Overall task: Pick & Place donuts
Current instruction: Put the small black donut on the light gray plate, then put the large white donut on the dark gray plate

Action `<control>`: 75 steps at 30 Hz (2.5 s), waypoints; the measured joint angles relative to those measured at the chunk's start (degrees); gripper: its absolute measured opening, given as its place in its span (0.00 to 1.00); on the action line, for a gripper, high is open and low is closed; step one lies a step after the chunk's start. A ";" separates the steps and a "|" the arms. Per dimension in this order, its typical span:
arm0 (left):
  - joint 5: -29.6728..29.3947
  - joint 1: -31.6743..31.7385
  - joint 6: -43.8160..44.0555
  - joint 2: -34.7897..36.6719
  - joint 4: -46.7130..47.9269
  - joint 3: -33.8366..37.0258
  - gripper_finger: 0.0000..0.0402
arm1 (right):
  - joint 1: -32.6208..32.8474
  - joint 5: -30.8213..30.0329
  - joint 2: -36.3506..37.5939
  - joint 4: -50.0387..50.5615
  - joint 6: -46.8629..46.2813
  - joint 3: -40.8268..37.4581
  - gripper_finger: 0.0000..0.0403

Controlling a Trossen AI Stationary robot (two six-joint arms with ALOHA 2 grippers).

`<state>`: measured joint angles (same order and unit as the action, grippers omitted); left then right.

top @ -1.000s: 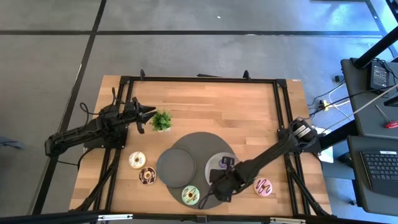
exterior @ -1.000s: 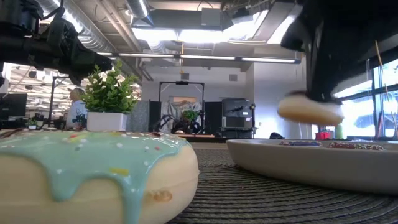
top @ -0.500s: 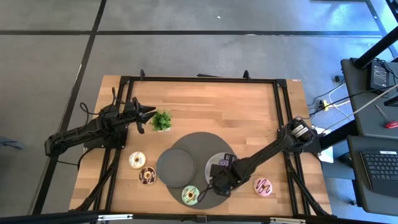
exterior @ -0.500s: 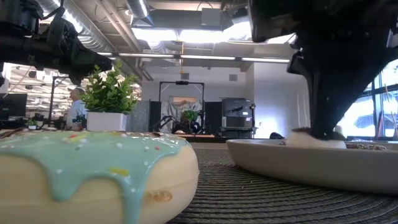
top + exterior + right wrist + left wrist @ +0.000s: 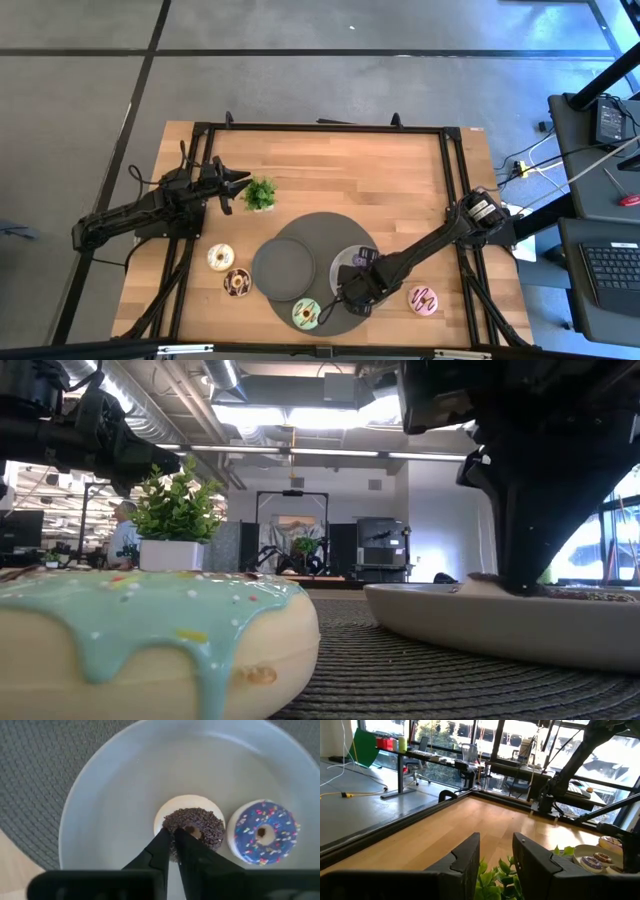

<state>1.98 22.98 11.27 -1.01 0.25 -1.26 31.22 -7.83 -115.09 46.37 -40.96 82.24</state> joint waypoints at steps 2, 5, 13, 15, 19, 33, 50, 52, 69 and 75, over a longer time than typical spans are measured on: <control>0.00 0.00 0.00 0.00 0.00 0.00 0.28 | -0.09 0.30 0.00 0.07 -0.49 0.00 0.11; 0.00 0.00 0.00 -0.01 0.00 0.00 0.28 | -0.09 0.45 0.00 0.07 -0.53 0.00 0.15; 0.00 0.00 0.00 0.01 0.00 0.00 0.28 | -0.09 0.41 0.04 0.11 -0.73 0.00 0.27; 0.00 0.00 0.02 -0.01 0.00 0.00 0.28 | -0.09 0.41 0.08 0.11 -0.71 0.00 0.28; 0.00 0.00 0.05 0.01 0.00 0.00 0.28 | 0.18 0.24 1.74 0.76 -0.68 0.00 0.29; -0.01 0.00 9.27 -0.01 -0.20 0.00 0.28 | 5.80 -14.55 30.60 -2.01 -4.87 -20.79 0.29; 1.61 -18.05 1.18 -21.17 8.57 -18.30 0.28 | 5.56 -35.67 67.86 -35.22 7.79 -54.98 0.29; -1.80 -22.17 2.11 -27.45 14.48 -24.08 0.28 | 5.53 -36.26 69.55 -35.72 8.52 -56.01 0.29; -19.85 -58.93 61.96 -64.59 64.08 -54.23 0.28 | 5.53 -36.09 69.44 -35.40 9.76 -56.52 0.29; -16.60 -62.79 83.65 -71.44 69.23 -54.21 0.28 | 5.53 -35.64 67.08 -35.38 9.54 -56.52 0.29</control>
<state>-14.62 -39.81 94.92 -72.44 69.48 -55.47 36.75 -43.46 -48.01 10.98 -31.43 25.71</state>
